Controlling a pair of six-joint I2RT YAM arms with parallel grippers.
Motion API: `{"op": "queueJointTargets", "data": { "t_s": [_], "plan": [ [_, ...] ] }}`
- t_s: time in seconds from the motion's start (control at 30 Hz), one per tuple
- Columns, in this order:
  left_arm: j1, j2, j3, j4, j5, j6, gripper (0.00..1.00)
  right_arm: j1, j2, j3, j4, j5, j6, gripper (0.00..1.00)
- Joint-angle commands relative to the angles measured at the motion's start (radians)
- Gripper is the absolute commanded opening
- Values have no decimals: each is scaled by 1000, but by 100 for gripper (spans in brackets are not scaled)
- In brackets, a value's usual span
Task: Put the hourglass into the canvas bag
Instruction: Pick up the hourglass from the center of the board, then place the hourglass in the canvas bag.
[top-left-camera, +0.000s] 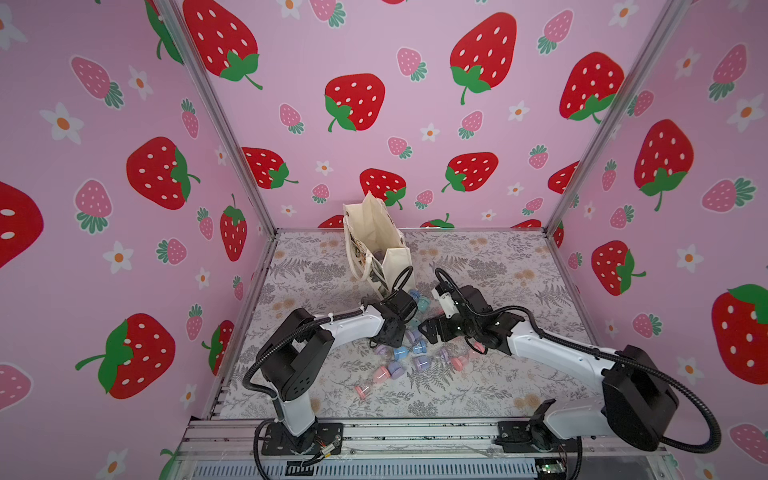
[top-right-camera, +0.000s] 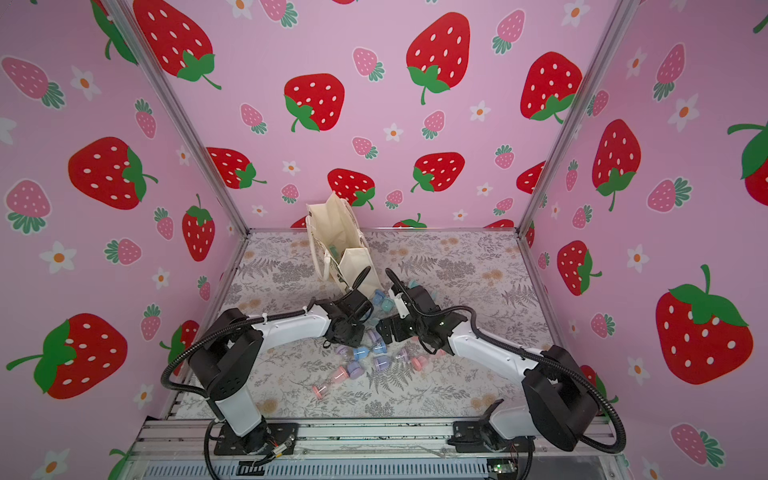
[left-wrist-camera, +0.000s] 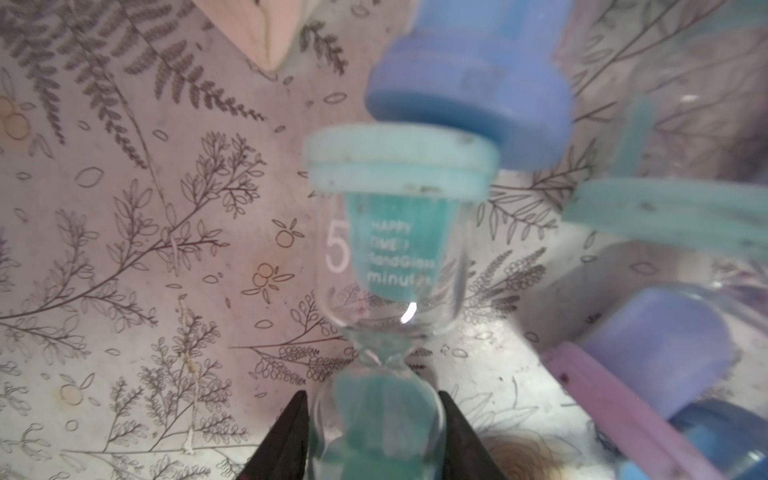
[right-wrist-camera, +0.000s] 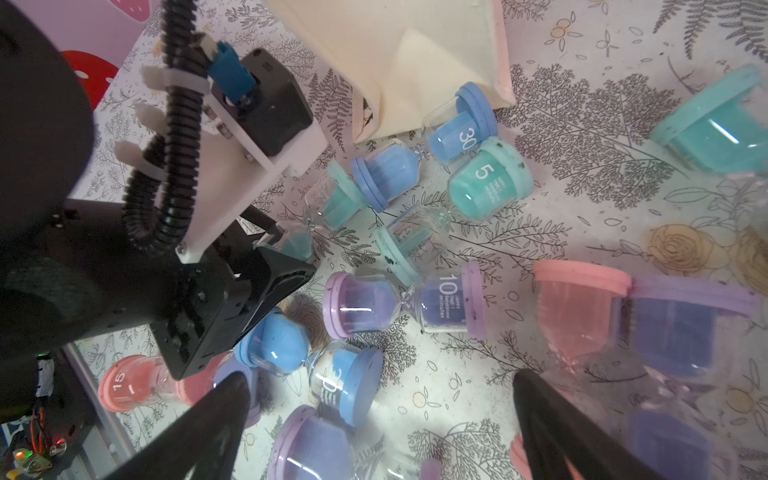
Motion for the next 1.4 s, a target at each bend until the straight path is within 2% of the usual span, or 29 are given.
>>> {"op": "queueJointTargets", "data": {
  "t_s": [0.0, 0.37, 0.93, 1.13, 1.37],
  "plan": [
    [4, -47, 33, -13, -18, 0, 44, -5, -32, -3, 6, 12, 17, 99],
    [4, -168, 5, -26, 3, -29, 40, -21, -79, -1, 3, 7, 33, 99],
    [8, -517, -6, -112, 33, -65, 33, -44, -157, 103, -29, -37, 44, 99],
    [28, -598, 84, -167, 49, -42, 32, -55, -167, 160, -49, -45, 32, 99],
    [74, -617, 213, -172, 62, -51, 29, -68, -151, 237, -59, -50, 25, 99]
  ]
}}
